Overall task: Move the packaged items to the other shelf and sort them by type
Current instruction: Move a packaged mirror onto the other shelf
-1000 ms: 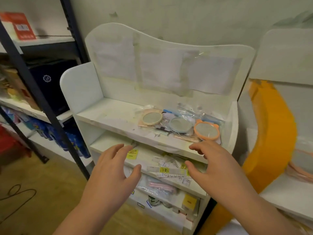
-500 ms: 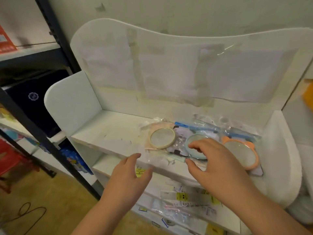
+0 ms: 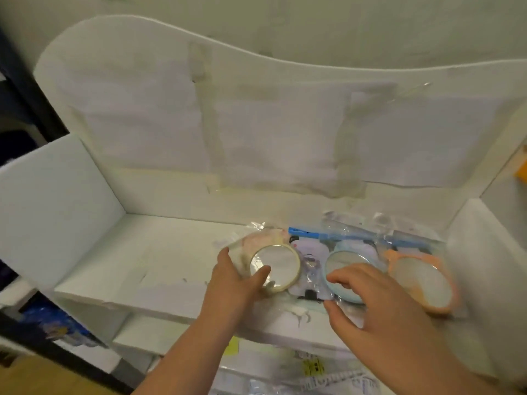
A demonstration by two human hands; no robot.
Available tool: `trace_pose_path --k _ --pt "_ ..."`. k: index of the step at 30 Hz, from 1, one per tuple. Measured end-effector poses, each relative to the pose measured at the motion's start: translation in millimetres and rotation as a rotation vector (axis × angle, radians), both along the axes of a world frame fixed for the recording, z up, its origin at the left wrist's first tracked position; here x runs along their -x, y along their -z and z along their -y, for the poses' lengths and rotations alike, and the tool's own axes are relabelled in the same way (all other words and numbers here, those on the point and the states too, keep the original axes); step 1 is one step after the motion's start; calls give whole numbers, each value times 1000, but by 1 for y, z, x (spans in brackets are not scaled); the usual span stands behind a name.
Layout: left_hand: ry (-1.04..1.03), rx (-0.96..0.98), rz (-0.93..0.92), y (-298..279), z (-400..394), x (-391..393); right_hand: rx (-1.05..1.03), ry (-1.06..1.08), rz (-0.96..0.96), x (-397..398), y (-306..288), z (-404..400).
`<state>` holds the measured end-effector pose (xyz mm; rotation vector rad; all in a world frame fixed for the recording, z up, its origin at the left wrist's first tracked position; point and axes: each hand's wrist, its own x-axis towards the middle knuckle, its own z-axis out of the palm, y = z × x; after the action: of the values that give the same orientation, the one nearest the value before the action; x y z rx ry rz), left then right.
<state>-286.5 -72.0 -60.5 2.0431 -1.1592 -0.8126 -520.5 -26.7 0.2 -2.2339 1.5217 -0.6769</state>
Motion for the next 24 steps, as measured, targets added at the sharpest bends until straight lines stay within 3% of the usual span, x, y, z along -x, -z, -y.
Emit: trace_pose_path --k 10,16,24 --pt "131 -9 -163 -1 24 -56 -47 169 -74 -58 4 -5" --pt "76 -139 -522 1 28 -104 -37 188 -79 -92 13 -5" --pt "32 -96 -742 7 13 -147 -106 114 -243 -131 30 4"
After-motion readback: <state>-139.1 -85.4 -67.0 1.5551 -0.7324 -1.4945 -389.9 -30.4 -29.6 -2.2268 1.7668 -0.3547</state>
